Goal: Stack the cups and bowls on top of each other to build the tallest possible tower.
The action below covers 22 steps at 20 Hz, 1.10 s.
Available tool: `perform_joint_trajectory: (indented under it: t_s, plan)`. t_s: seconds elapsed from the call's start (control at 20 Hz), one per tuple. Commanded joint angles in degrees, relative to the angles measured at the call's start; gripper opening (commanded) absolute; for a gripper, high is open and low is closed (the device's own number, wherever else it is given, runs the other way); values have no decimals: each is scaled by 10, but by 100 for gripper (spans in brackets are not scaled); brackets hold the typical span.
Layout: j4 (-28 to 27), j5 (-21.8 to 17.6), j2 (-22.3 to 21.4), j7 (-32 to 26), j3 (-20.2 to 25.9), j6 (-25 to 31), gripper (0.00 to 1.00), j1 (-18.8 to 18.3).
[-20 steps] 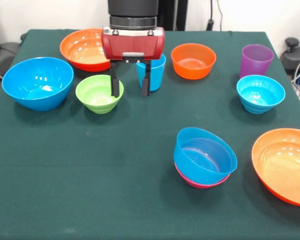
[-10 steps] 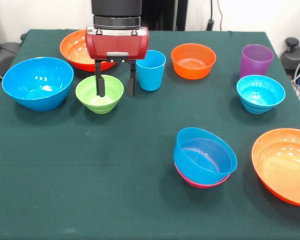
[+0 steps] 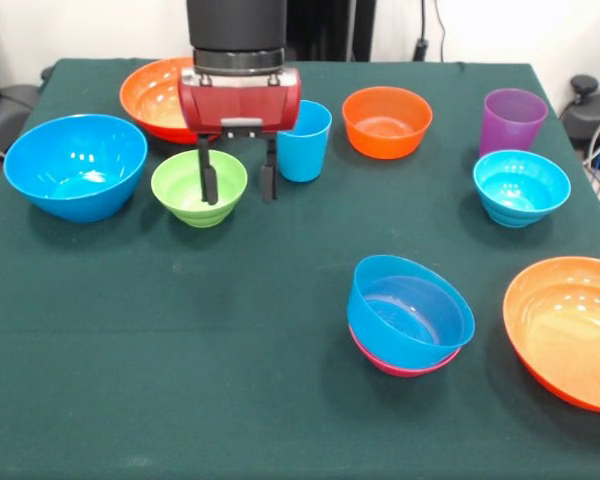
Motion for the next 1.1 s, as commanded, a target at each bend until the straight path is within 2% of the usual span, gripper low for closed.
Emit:
perform_joint_trajectory:
  t_s: [0.05, 0.3, 0.65, 0.75, 0.95, 1.1]
  plan:
    - [-28, -64, 66, -94, 37, 28, 100, 10]
    - [-52, -77, 71, -71, 25, 24, 100, 37]
    - [-56, -66, 68, -86, 45, 49, 100, 27]
    - [-47, -60, 56, -84, 45, 58, 100, 25]
    - [-17, -35, 8, -123, 43, 145, 100, 14]
    - [10, -27, -16, -139, 57, 159, 100, -12]
